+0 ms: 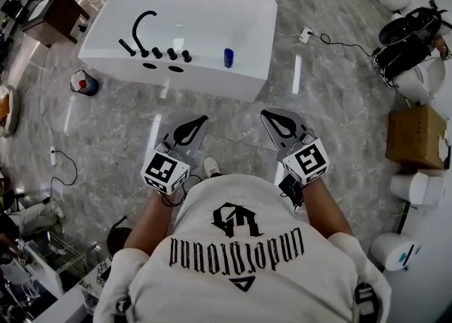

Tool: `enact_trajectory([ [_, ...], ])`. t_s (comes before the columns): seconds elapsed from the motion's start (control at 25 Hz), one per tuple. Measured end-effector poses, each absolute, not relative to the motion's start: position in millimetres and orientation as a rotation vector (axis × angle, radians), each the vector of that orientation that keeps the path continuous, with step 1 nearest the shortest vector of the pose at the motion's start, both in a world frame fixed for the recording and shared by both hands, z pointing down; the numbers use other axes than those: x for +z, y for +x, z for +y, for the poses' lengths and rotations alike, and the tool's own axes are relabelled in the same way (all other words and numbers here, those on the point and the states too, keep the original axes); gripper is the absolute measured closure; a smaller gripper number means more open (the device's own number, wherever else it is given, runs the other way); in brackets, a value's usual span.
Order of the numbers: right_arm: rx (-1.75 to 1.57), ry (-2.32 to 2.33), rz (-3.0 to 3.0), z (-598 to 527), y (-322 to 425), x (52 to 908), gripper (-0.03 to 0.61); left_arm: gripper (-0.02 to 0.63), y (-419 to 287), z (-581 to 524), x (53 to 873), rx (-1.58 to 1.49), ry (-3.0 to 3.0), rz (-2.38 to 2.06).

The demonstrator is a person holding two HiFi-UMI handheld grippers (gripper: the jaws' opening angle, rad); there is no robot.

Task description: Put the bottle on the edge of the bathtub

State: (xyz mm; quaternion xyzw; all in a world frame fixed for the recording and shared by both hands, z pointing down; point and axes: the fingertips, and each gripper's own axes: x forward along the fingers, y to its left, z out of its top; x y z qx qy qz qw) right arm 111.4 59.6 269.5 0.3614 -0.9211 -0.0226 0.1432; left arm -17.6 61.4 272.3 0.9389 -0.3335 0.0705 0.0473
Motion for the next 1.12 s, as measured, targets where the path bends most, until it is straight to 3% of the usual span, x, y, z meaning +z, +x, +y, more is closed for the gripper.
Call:
enact_trajectory([
  [0.76,-0.027,0.872,-2.744,178,228,290,0.563,0.598,107,194,291,0.245,2.789,-1.142],
  [1.12,-0.020,0.830,-2.772,224,261,285,0.563,0.598,133,243,290,0.250,2.756,-1.213],
])
